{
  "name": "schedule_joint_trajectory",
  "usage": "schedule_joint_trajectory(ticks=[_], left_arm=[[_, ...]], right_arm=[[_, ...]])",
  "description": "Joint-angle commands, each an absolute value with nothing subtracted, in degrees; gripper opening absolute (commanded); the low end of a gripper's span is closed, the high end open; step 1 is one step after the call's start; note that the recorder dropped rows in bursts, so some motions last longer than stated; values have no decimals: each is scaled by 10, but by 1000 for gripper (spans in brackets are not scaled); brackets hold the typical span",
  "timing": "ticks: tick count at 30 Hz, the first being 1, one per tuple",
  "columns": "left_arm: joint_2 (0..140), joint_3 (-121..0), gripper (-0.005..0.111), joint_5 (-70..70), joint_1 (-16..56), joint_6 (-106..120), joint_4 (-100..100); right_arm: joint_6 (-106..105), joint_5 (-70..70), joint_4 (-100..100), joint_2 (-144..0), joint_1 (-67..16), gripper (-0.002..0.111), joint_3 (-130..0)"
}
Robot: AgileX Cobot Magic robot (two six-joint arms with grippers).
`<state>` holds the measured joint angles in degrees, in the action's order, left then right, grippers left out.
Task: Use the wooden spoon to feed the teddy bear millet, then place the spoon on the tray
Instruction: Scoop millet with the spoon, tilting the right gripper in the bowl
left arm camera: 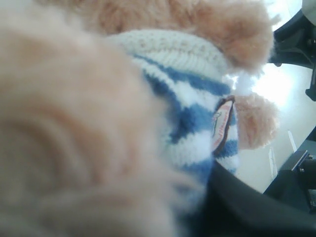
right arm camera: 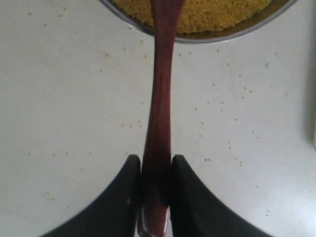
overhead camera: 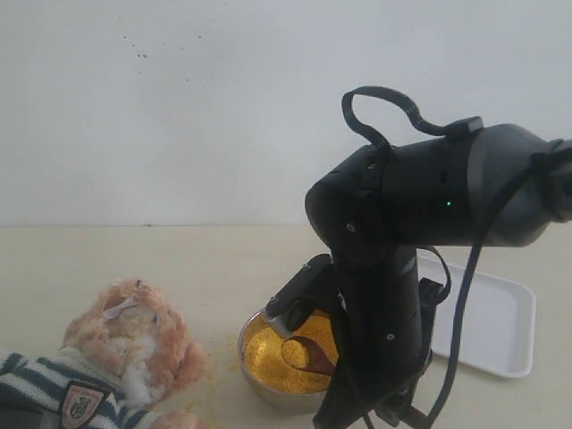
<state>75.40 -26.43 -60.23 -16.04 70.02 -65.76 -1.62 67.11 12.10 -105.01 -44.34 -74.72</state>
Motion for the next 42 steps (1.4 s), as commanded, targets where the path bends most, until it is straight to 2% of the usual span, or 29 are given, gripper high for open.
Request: schedule_joint_trajectory(ticks=[1,12,42], left_arm=[[748,-264,4,-611,-162,704,-666],[748,-264,4,-612,-162,704,-666],[748,-264,4,-611,-162,704,-666]], right_arm=[[-16,677,105,-1037,-424,0,-750],[-50,654,35,-1011,-417,0,-750],[-33,674,35,-1010,-405,0,-750]])
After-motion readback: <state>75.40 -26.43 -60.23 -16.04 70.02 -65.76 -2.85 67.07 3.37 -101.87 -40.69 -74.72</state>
